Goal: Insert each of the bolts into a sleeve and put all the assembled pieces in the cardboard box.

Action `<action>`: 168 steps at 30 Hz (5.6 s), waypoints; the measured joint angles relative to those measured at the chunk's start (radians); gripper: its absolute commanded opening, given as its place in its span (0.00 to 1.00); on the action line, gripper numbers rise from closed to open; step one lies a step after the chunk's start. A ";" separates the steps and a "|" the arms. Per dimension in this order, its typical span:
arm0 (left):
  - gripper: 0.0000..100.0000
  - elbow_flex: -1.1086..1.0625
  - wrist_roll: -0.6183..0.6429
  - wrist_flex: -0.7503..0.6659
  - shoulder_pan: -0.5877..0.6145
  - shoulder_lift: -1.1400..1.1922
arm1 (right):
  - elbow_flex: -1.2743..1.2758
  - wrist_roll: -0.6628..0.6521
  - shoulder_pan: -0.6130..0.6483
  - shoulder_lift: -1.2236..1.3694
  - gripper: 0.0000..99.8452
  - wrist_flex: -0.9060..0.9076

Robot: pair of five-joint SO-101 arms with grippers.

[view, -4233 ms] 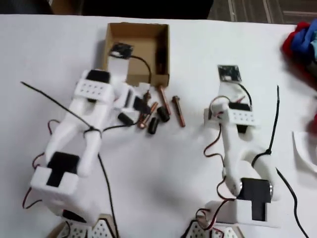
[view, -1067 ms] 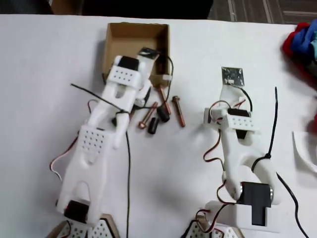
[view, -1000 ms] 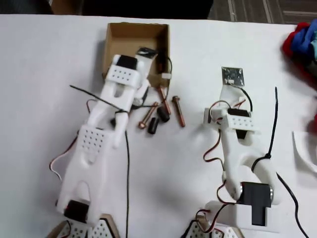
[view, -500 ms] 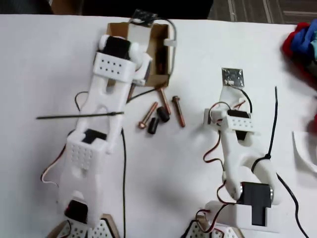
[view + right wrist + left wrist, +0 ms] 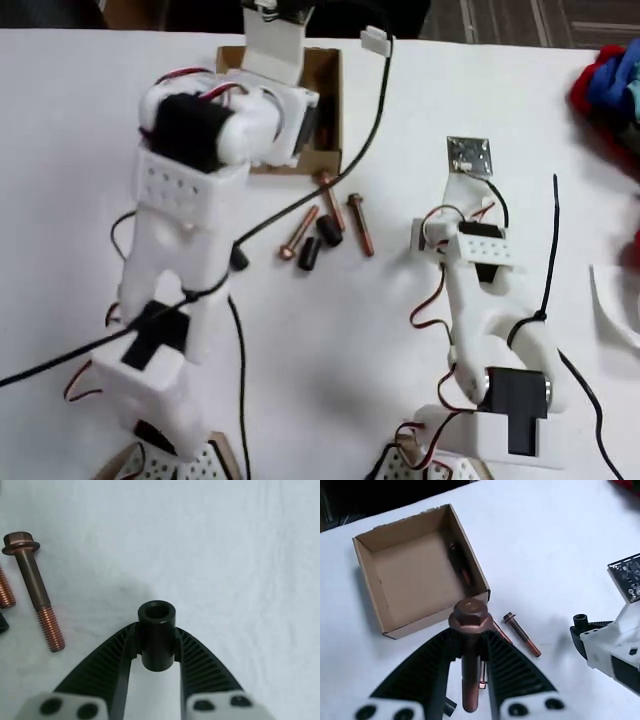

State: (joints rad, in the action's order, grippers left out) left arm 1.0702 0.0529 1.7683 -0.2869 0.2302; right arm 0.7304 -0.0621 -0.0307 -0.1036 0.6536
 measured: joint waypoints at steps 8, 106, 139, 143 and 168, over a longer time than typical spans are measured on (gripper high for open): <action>0.03 -0.077 0.020 0.000 0.003 -0.028 | 0.000 0.000 0.000 0.000 0.02 0.000; 0.03 -1.915 0.092 -2.088 -0.224 -0.497 | 0.870 0.146 0.313 -0.295 0.02 -1.582; 0.03 -1.880 0.098 -1.884 -0.272 -0.620 | 0.870 0.146 0.313 -0.292 0.02 -1.585; 0.03 -1.880 0.098 -1.884 -0.270 -0.620 | 0.870 0.146 0.313 -0.292 0.02 -1.585; 0.03 -1.877 0.097 -1.838 -0.219 -0.626 | 0.872 0.146 0.308 -0.290 0.02 -1.585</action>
State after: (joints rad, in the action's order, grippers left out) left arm -0.8063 0.1496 -0.0698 -0.5063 -0.3959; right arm 1.6019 0.0836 0.2777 -0.3936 -0.9314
